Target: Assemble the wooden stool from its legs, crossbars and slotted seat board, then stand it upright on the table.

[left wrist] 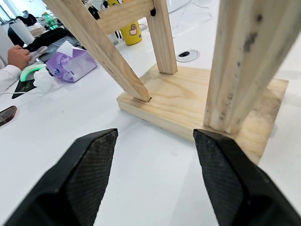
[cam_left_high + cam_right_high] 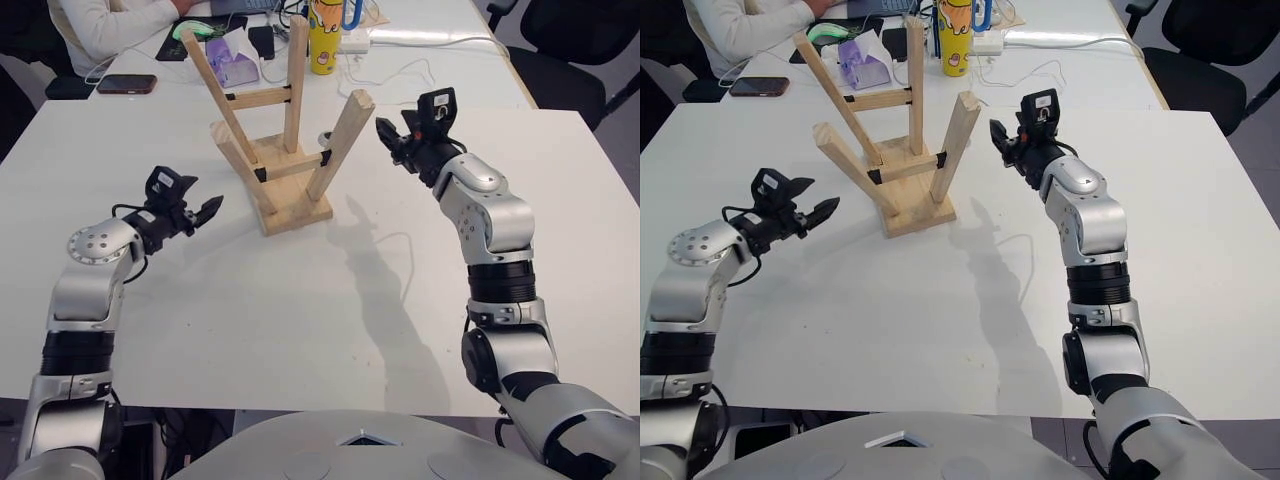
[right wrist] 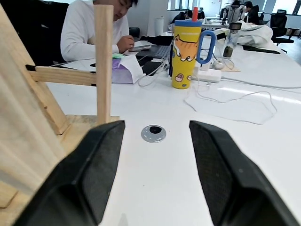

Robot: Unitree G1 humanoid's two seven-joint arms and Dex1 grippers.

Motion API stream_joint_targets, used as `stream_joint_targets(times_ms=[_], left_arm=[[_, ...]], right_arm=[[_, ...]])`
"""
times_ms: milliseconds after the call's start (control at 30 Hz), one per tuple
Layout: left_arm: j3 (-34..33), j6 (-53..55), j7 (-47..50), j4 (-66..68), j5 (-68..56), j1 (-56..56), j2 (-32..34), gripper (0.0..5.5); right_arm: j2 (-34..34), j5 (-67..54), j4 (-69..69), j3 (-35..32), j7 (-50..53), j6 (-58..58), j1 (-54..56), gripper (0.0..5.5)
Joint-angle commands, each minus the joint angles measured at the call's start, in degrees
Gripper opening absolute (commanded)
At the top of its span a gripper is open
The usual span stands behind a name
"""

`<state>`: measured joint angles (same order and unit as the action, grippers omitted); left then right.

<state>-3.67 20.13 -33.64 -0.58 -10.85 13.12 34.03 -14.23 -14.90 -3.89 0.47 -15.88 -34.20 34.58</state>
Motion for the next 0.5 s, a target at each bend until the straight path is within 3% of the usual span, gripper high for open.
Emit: stream_joint_targets(times_ms=[33,500], left_arm=[[0.88,-0.34,1.88,0.48,1.81,2.01,-1.27,2.98],[0.92,0.71,7.99,-3.53,4.73,1.07,-4.46,2.98]], right_arm=[[0.49,-1.15,5.71,2.17,-2.78,-2.62,-1.55,2.57],[3.47,-4.02,12.46,2.61,-3.12,-9.59,-4.68,2.57]])
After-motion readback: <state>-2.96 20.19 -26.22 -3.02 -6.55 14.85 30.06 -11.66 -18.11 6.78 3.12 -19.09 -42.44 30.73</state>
